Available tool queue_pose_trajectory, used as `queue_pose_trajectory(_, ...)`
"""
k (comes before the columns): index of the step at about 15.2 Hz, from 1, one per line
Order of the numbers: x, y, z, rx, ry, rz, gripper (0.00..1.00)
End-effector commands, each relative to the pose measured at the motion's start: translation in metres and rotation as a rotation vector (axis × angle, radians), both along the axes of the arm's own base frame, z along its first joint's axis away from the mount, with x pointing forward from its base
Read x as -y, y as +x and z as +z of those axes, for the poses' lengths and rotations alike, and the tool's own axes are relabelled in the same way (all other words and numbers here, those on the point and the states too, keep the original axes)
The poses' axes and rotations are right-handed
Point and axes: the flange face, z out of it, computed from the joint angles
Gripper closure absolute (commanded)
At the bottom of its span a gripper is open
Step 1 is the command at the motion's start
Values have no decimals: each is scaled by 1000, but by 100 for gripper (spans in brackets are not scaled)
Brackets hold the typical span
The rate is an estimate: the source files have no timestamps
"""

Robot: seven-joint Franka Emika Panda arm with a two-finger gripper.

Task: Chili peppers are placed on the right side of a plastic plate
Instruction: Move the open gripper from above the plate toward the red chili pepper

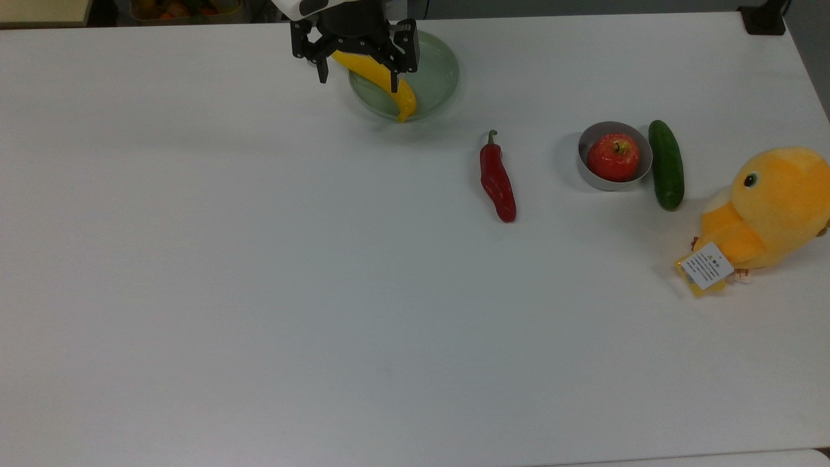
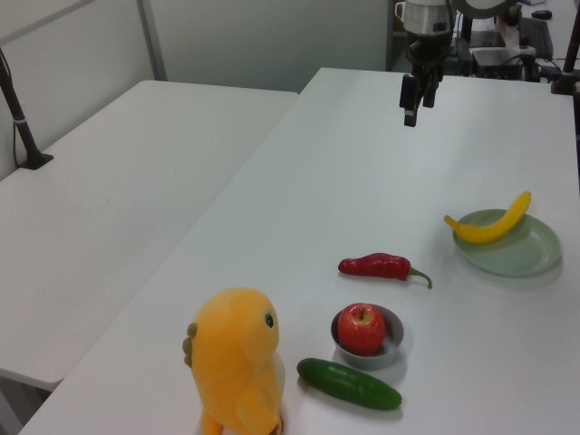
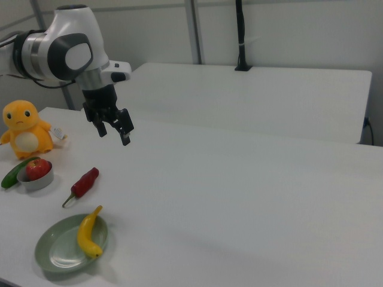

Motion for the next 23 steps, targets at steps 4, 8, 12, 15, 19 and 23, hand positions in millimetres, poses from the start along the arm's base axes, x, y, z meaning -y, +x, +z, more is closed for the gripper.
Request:
queue_pose_trajectory(4, -2, -7, -4, -6, 20, 81, 0)
queue_pose_trajectory(8, 2, -14, -8, -60, 20, 144, 0)
queue_pose_trajectory(12, -3, -9, -13, -36, 31, 128, 0)
queue_pose_trajectory(15, -13, 1, -28, -3, 34, 85, 0)
queue_pose_trajectory(19, -50, -3, -55, 20, 36, 92, 0)
queue_pose_trajectory(23, -94, -5, -81, -17, 36, 134, 0)
